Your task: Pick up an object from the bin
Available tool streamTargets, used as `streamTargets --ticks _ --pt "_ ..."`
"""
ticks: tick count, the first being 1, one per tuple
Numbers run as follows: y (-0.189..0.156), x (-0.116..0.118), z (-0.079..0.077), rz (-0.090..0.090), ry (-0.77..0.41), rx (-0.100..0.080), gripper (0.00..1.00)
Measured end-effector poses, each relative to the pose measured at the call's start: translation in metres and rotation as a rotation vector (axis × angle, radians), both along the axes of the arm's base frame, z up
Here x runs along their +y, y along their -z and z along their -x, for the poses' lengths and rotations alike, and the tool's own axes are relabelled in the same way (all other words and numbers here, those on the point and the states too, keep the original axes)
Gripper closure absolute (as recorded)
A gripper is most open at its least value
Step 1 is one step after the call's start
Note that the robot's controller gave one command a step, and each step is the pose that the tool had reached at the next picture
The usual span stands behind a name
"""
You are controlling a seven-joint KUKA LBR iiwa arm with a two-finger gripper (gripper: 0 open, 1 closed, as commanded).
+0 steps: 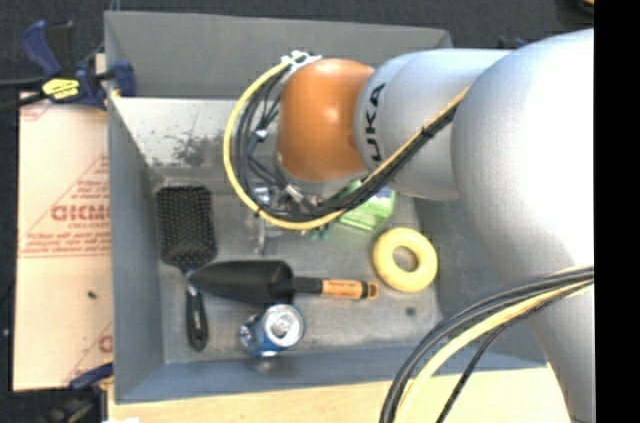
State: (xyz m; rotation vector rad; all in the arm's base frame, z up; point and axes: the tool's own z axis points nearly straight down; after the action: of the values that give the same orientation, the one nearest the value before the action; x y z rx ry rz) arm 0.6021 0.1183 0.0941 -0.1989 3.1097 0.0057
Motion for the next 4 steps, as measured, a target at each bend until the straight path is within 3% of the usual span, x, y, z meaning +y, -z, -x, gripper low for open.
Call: streamTargets --ticks 1,2,3,4 --pt "0.014 0.044 -0.015 -0.018 0.161 -0.016 1.0" --pt "0.015 0.04 0.001 -0.015 0.132 -0.012 1.0" --pt "-0.005 0.059 0.008 -0.002 -0.101 -0.019 1.0" --pt "0.021 0.032 0.002 -0.002 -0.144 -0.015 1.0"
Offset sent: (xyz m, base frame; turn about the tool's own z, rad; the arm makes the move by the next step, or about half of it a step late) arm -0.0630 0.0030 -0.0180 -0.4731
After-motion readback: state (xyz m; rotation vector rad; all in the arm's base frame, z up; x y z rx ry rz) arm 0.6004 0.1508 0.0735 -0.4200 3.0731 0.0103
